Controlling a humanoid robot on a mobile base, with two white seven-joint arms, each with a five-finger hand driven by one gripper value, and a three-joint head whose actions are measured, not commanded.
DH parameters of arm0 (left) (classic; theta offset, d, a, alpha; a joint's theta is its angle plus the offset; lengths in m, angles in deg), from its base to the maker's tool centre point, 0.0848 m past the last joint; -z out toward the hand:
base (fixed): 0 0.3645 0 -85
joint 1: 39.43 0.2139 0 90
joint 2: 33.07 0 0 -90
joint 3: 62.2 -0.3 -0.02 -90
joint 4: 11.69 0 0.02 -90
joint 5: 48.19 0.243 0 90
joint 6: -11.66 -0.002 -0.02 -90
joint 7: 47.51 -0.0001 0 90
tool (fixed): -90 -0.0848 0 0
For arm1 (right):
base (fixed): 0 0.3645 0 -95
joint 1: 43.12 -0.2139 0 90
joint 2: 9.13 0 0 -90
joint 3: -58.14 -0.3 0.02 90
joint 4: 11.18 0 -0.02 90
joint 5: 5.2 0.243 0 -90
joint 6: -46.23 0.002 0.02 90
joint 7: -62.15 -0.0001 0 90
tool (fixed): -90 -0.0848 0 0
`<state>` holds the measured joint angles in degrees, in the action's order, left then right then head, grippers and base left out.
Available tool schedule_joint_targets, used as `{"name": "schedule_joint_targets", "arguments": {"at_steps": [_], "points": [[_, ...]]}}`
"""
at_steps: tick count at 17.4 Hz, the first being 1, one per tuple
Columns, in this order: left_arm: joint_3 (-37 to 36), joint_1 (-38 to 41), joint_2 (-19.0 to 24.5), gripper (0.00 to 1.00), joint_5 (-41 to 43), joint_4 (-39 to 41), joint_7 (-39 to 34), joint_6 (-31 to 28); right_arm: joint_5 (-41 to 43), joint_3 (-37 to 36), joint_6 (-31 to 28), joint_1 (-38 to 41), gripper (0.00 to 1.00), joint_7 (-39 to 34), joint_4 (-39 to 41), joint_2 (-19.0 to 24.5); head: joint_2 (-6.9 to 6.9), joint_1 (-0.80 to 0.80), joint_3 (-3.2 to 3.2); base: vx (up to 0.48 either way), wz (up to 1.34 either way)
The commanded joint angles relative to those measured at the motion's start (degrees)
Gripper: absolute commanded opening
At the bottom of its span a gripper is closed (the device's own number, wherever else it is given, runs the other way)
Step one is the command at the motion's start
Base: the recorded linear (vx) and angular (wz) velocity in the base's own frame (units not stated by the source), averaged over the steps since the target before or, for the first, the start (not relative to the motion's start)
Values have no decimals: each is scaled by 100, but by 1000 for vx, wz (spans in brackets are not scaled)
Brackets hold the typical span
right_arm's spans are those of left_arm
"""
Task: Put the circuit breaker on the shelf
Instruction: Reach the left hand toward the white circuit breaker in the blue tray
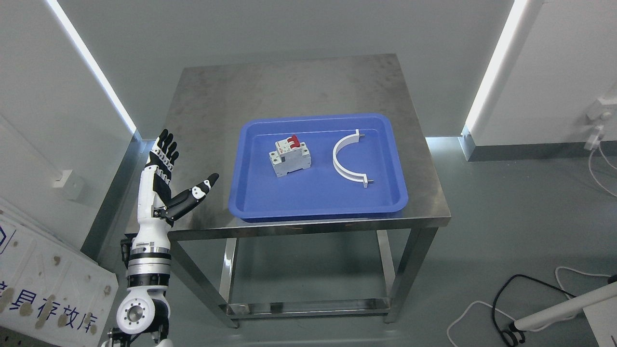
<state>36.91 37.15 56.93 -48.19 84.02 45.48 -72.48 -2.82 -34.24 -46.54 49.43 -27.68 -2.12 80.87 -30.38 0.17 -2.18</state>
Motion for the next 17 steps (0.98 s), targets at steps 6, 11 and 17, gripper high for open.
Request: {"name": "schedule_joint_targets", "arguments": {"at_steps": [6,11,17], "points": [[-234,-545,100,100,8,-35,472,-320,0,0,5,0,100,1,0,-100,0,0,0,0,0],[-620,-1793,386,100,1175,-806,1623,-1025,0,0,5,0,100,1,0,-100,0,0,0,0,0],[-1051,-1971,492,98,2179,-976,2634,-1385,0,0,5,0,100,1,0,-100,0,0,0,0,0]]}}
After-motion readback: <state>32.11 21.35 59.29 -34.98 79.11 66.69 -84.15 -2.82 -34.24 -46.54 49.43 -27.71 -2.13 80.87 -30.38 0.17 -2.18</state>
